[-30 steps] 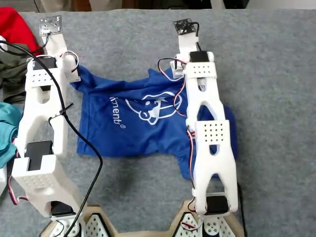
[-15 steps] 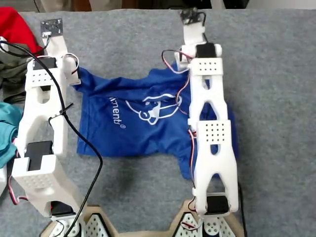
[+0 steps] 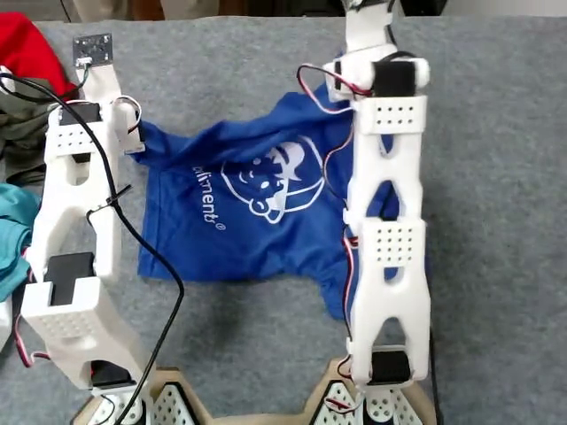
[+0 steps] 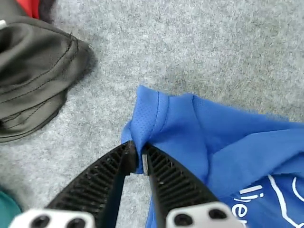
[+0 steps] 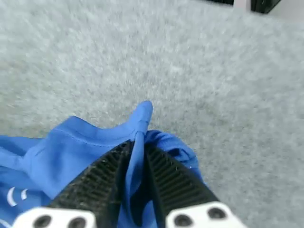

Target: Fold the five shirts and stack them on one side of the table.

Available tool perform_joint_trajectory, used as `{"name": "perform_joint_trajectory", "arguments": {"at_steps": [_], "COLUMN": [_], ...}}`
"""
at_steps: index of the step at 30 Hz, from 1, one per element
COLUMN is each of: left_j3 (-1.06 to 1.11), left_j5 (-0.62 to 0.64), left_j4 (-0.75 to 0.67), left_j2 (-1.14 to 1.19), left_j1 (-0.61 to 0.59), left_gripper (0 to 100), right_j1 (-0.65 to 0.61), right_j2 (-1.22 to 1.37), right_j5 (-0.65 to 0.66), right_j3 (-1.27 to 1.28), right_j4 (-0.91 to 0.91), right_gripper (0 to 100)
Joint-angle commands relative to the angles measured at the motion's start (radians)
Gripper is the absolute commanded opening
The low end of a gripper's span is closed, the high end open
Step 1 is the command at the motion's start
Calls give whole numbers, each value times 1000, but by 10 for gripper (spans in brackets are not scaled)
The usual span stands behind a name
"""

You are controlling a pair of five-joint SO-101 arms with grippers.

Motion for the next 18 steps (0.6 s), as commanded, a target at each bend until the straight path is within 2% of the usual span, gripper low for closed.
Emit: {"name": "perform_joint_trajectory", "arguments": {"at_steps": [1, 5, 8, 18], "left_j3": [-141, -275, -365, -422], "left_j5": [5, 6, 5, -2], "left_j4": [78, 181, 262, 385], "left_j2": [-15, -13, -13, -4], "left_j1": [-34, -63, -72, -86], "left_gripper": [18, 18, 18, 18], "right_j1": [31, 61, 105, 168], "right_j2": [-193, -314, -381, -547], "right_j5": [12, 23, 43, 66], "right_j3": [-56, -42, 73, 889], "right_j4": [55, 123, 123, 115], "right_gripper": [6, 6, 6, 6]}}
